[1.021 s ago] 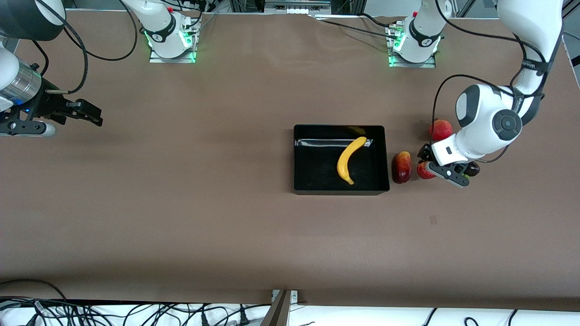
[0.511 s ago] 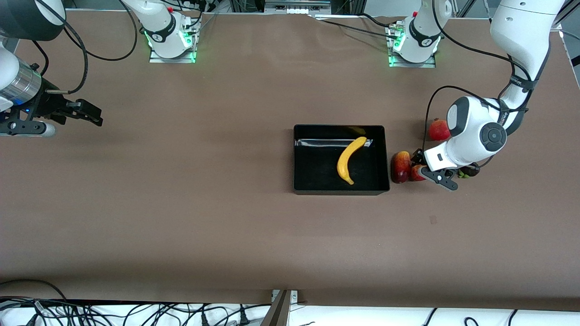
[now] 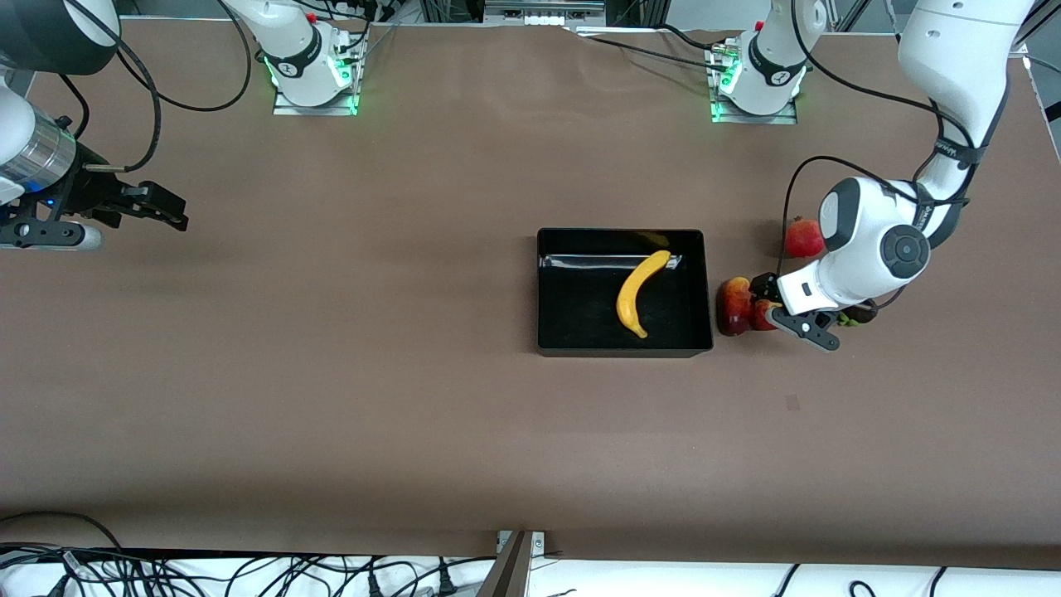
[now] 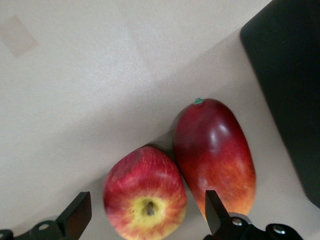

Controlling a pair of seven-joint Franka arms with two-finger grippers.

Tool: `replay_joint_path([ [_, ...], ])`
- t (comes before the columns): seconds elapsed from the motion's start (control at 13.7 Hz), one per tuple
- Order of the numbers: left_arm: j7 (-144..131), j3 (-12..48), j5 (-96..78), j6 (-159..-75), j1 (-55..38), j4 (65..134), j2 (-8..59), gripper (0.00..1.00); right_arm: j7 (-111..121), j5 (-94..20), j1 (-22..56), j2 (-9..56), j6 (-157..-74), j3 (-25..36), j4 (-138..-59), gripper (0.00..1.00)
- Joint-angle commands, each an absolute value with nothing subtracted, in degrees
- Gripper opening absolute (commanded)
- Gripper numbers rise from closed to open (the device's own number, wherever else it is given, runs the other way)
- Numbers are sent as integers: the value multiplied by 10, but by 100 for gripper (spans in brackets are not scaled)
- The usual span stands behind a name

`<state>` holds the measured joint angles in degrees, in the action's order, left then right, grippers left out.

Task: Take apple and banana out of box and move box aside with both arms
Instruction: 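Move the left gripper back into the tray over the yellow banana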

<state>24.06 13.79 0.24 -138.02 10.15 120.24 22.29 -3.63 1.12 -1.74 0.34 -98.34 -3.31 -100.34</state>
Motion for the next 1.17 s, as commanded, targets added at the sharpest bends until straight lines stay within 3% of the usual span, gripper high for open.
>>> replay_joint_path([
  [0.0, 239, 148, -6, -1314, 75, 1204, 139, 100, -42, 9, -17, -2, -978, -38, -1005, 100],
  [0.29, 199, 161, -77, -1295, -22, 1193, 102, 100, -42, 9, -17, -2, -977, -38, -1006, 100],
  [0.73, 135, 167, 13, -1404, -102, 1178, 195, 100, -42, 9, -17, -2, -977, -38, -1006, 100],
  [1.09, 93, 167, 20, -1410, -106, 1182, 237, 100, -42, 9, -16, -2, -977, -39, -1006, 100],
])
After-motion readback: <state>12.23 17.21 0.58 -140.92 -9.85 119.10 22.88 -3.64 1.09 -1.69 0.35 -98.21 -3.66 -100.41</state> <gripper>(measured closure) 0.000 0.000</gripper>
